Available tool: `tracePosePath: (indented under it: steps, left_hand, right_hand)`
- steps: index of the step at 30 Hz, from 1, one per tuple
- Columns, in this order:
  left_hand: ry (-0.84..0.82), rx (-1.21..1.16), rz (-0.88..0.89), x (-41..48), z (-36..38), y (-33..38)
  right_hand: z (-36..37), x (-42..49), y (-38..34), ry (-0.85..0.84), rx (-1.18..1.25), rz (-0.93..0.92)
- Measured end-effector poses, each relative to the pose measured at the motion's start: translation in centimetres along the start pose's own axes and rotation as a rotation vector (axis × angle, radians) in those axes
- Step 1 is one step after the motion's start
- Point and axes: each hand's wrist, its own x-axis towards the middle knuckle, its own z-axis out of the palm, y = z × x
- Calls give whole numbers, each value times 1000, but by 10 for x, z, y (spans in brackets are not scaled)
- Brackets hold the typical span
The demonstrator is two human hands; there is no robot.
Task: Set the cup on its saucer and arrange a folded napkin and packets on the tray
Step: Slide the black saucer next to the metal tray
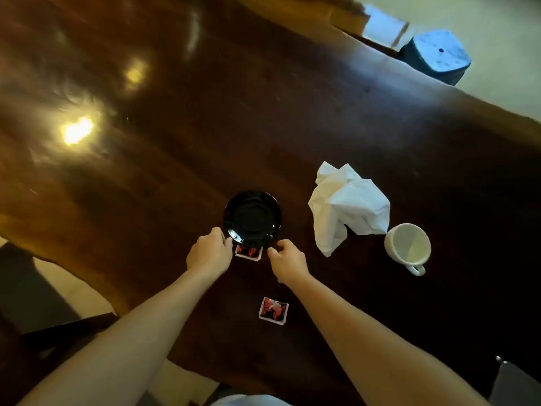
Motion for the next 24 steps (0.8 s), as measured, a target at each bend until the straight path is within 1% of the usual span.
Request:
tracePosePath:
  steps: [6,8,11,15,20,24]
  left_hand:
    - [-38,-57,-129,31,6,2]
    - [-79,-120,-150,40,13,2]
    - [-110,-326,-232,47,21,7]
    - [-129,-483,-332,47,20,13]
    - [-155,-500,-308,36,13,14]
    - [-209,-501,-261,13,8,20]
  right_hand:
    - [6,31,-11,12,159,106]
    - [8,38,-14,-7,247,153]
    - [7,43,-17,-30,383,223]
    - [3,49,-16,-12,371,244]
    - [-7,37,-9,3,321,228]
    - [-18,8,0,23,324,205]
